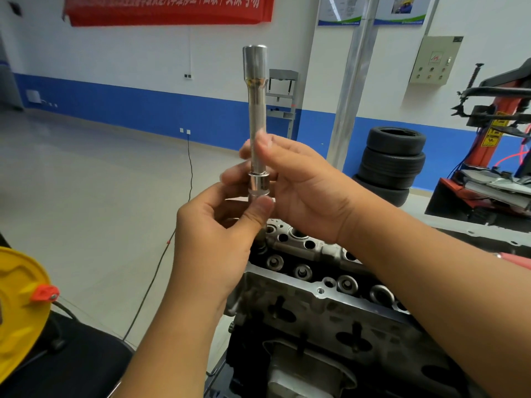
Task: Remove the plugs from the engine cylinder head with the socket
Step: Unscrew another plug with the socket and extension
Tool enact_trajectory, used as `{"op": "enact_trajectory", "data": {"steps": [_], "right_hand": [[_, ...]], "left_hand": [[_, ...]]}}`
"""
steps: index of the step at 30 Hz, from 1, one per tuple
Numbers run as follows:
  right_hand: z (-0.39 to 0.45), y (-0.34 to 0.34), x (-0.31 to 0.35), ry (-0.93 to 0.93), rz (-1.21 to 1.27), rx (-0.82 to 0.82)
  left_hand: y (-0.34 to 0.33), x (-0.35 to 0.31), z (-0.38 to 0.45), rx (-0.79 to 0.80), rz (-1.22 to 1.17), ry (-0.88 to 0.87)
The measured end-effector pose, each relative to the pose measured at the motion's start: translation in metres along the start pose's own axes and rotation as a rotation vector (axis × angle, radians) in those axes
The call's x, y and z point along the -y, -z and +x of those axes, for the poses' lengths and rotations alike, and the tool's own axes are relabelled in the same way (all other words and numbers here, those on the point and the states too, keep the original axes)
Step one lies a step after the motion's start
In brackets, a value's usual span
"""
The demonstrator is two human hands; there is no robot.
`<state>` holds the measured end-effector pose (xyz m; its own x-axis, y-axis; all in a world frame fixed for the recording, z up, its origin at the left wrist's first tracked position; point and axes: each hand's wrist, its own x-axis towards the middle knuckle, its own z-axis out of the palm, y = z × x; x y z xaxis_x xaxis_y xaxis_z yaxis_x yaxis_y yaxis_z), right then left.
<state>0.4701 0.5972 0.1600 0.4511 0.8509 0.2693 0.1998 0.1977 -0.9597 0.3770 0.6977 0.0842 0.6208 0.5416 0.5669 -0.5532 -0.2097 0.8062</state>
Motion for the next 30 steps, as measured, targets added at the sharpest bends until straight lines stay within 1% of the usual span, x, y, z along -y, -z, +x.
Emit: {"op": "enact_trajectory", "data": {"steps": [2, 6, 7, 12, 15, 18, 20, 21, 27, 30], "right_hand": [[-0.001, 0.001, 0.000, 0.023, 0.003, 0.013], [-0.001, 0.002, 0.000, 0.027, -0.019, 0.007], [-0.001, 0.002, 0.000, 0.020, -0.018, 0.000], [0.001, 0.000, 0.000, -0.016, -0.005, -0.017], [0.000, 0.000, 0.000, 0.007, -0.028, -0.021], [0.000, 0.001, 0.001, 0.018, -0.066, -0.018], [-0.001, 0.001, 0.002, 0.018, -0.087, -0.028], [-0.001, 0.000, 0.002, 0.017, -0.091, -0.031], [-0.002, -0.002, 0.002, 0.015, -0.039, -0.034], [-0.003, 0.000, 0.003, 0.027, -0.066, -0.018]], "left_hand": [[0.000, 0.000, 0.001, 0.001, 0.015, -0.022], [0.002, 0.001, 0.002, 0.123, -0.016, 0.009], [0.002, 0.001, 0.002, 0.129, -0.017, 0.015], [0.000, 0.003, 0.002, -0.024, 0.043, -0.009], [0.001, 0.005, 0.001, -0.053, 0.085, -0.041], [0.003, 0.001, 0.000, 0.042, 0.082, -0.030], [0.004, -0.001, 0.000, 0.115, 0.126, -0.026], [0.003, -0.002, 0.001, 0.125, 0.164, -0.024], [0.001, -0.005, 0.000, -0.008, 0.308, -0.001], [0.002, -0.006, -0.002, -0.030, 0.339, -0.023]]}}
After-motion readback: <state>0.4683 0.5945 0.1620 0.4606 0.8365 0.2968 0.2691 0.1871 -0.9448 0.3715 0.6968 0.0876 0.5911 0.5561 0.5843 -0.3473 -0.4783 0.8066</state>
